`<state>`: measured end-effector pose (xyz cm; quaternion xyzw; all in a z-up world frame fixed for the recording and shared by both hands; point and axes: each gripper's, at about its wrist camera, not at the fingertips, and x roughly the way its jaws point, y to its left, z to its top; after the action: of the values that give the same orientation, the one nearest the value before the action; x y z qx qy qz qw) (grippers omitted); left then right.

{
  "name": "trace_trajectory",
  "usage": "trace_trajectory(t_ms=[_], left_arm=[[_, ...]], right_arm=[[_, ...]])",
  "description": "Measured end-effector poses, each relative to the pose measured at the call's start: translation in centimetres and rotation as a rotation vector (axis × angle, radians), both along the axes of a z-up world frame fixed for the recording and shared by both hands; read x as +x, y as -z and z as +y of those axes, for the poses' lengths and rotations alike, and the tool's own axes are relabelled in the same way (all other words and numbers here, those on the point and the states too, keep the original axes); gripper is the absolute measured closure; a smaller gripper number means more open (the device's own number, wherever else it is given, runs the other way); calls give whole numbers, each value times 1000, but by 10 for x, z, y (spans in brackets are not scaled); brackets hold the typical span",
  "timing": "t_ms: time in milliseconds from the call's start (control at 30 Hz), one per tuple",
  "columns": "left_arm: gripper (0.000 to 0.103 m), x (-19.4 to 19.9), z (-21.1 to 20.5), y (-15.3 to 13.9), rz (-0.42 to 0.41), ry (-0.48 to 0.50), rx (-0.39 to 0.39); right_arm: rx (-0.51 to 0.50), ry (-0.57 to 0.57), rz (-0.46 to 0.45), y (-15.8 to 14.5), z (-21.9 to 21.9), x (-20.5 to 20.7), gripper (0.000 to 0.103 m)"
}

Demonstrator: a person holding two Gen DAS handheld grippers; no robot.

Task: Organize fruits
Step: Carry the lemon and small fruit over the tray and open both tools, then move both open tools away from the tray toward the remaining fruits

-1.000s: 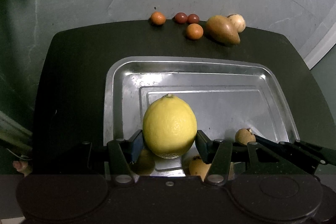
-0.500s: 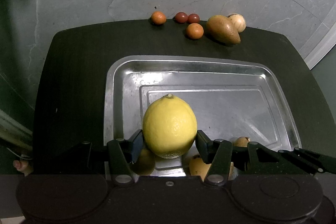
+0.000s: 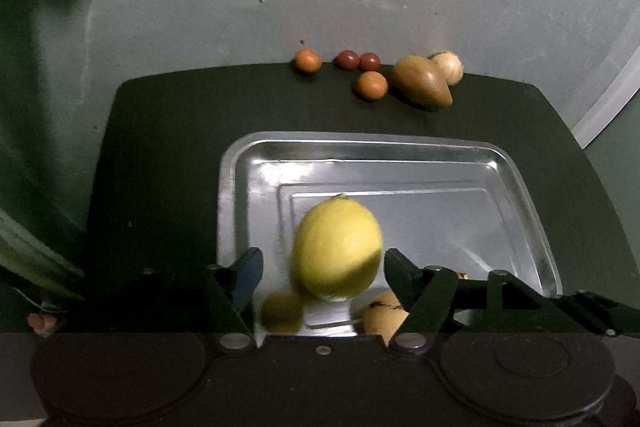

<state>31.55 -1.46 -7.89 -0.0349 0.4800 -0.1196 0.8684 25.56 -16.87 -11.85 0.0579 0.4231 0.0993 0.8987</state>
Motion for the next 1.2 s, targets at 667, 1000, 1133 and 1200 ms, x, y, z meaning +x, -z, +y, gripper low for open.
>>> trace_trajectory(t_ms=[667, 1000, 1133, 1200], left_arm=[[1, -14, 74, 4, 81, -190, 85], [1, -1, 73, 5, 65, -266, 162], [1, 5, 66, 3, 47, -264, 178], [1, 8, 62, 2, 42, -265, 179]], right_arm=[[-84, -15, 44, -10, -1, -1, 0], [-144, 17, 44, -9, -9, 4, 0], [-157, 16, 41, -7, -15, 7, 0], [-160, 18, 38, -5, -18, 9, 0]])
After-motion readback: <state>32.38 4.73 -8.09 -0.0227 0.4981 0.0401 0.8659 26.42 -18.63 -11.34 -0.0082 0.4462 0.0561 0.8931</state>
